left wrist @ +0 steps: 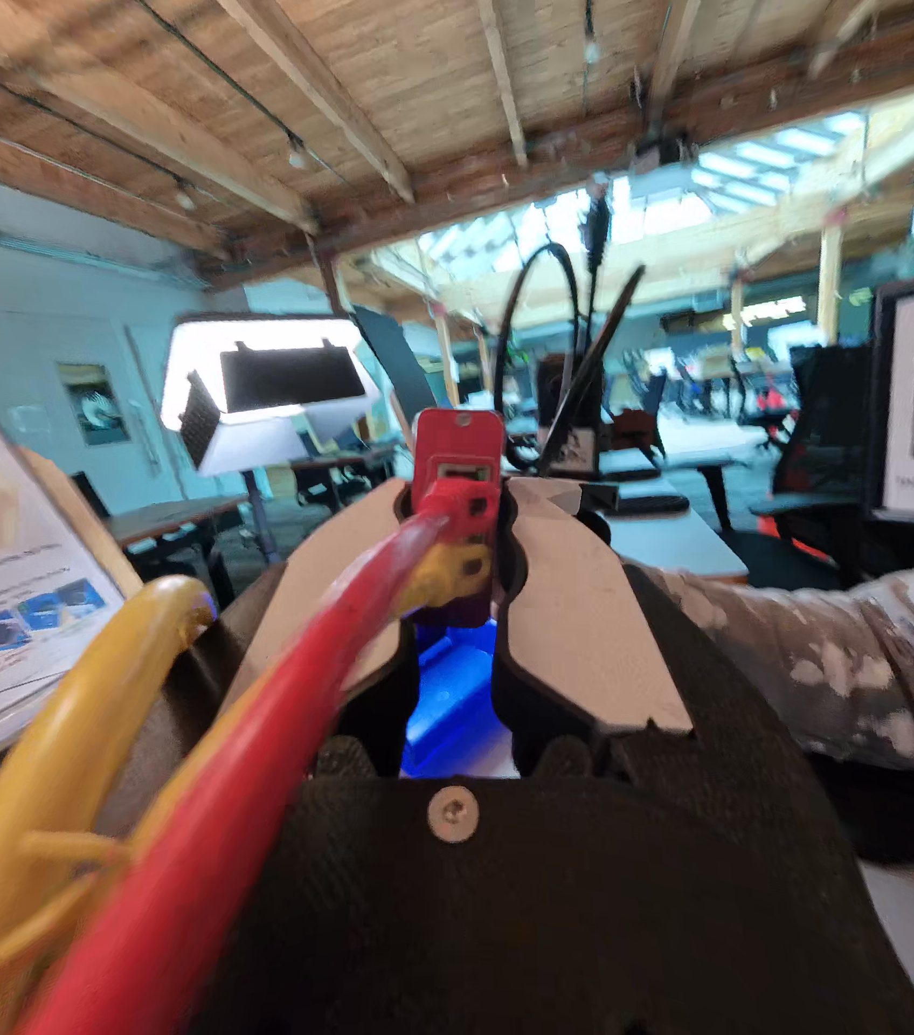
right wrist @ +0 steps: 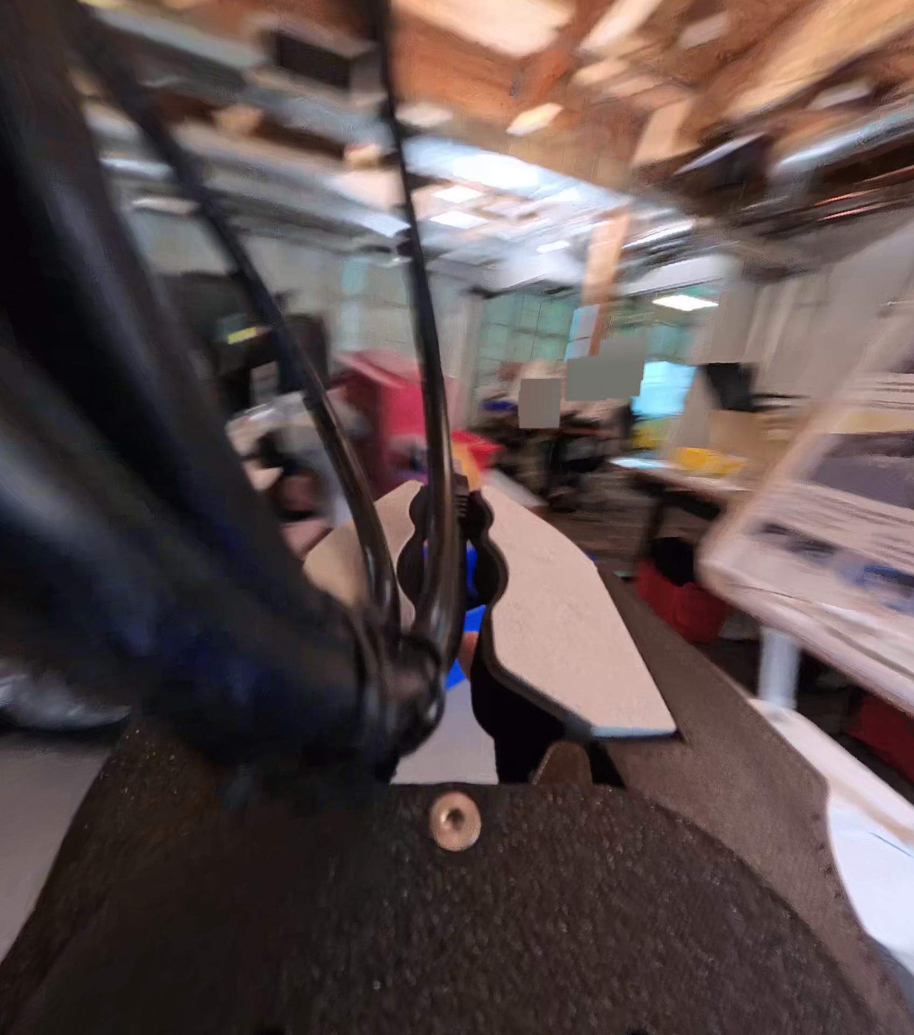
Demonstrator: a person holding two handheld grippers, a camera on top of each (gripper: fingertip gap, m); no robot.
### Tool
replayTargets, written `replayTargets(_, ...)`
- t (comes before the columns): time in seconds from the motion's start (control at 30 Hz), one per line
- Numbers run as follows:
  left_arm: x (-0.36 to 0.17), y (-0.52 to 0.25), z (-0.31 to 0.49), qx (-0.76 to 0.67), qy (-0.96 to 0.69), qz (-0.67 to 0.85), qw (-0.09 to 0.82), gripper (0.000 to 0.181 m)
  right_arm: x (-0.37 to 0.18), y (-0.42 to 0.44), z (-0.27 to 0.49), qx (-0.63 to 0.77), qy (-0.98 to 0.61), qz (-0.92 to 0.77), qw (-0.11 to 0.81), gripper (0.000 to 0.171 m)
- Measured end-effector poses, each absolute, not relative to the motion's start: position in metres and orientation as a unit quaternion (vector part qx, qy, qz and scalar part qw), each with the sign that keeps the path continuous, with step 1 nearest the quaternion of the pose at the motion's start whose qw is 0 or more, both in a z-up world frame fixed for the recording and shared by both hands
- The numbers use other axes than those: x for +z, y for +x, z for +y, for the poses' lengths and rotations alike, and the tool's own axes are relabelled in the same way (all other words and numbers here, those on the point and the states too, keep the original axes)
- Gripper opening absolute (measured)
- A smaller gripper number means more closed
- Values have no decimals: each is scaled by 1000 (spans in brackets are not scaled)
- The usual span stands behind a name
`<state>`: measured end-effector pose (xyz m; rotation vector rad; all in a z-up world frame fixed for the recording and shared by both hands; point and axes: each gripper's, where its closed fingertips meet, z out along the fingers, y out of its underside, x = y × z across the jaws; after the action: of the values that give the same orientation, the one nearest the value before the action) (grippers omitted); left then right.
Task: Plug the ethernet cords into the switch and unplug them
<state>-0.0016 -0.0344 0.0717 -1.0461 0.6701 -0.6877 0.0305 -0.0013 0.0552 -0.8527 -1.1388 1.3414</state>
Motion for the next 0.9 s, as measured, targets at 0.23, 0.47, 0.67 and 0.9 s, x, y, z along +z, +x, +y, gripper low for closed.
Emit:
replayTargets(0.23, 98, -39, -51, -305, -512, 314, 739, 28, 70, 60, 26, 513, -421, -479, 575, 13)
replayTargets(0.47, 83, -60, -32, -328, -582, 276, 691, 27, -1, 103, 104, 382, -649, -496, 431, 13)
replayTargets(0.67, 89, -73, -34, -331, -583, 269, 692, 27, -99, 197, 165, 226, -815, -497, 194, 13)
replayTargets(0.9, 82, -61, -36, -332, -591, 292, 675, 27, -153, 232, 167, 110, -844, -524, -19, 14)
